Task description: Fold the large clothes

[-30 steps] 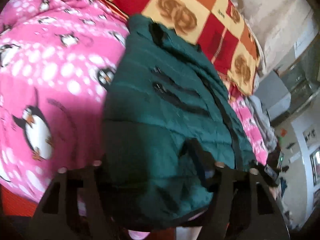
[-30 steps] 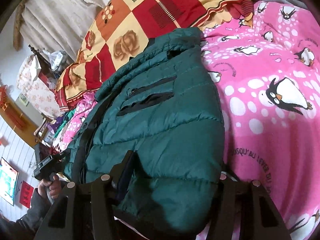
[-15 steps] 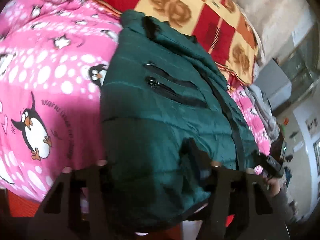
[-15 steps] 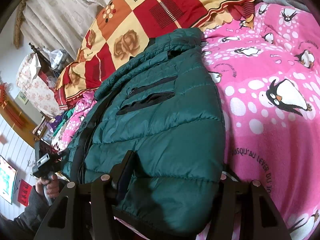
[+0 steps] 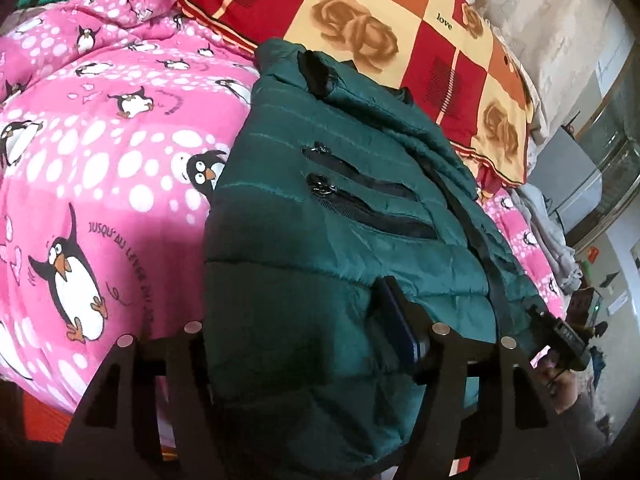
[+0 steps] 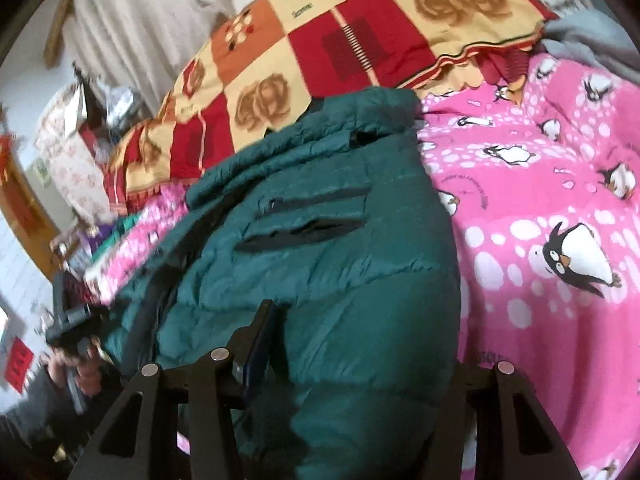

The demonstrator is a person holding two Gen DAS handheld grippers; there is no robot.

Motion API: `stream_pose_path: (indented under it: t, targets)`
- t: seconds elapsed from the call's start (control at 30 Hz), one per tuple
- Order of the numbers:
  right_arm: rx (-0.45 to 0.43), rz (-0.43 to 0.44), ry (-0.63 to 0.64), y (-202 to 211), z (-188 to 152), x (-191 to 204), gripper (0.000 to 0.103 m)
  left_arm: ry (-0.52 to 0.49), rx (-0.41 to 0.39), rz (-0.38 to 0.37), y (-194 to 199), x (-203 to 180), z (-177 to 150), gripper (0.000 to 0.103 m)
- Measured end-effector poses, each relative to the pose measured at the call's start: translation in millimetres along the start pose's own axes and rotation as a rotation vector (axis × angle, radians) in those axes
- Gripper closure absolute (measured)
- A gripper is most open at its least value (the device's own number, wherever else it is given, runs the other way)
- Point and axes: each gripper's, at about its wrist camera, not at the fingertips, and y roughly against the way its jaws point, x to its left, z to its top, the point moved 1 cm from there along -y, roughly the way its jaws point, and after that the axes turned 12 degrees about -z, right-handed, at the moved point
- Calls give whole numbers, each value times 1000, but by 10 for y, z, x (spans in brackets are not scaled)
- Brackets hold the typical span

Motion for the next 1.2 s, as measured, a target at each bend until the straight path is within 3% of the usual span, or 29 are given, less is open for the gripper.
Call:
stream_pose_path:
  t: [0.1,0.2,0.27,0.33,0.43,0.67,0.9,1.2]
  targets:
    - [-2,1,-38,-30,21,-45,53,3,-16,-1,-2,16,-11,40]
    - [-16,-53,32,10,29,44,65,-25,5,24,-17,-15,-12,41]
    - [-26,-75,67,55,35,104,79,-53,7,65,-7,-44,-20,54]
    - [-36,-95,101,106,21,142,85,-82,2,81,14,-76,-32,70]
    - [-28,-105,147,139,-19,201,88,-112,-6,94,56,-124,-44,82]
    - [-30,-95,164,353,-98,270,90,-97,23,118,254,-220,-157,87]
    - [-15,-96,144,610,-278,289,90,-154,78,162,451,-347,-362,87]
    - [-4,-94,139,828,-459,377,90,-185,43,232,646,-420,-614,87]
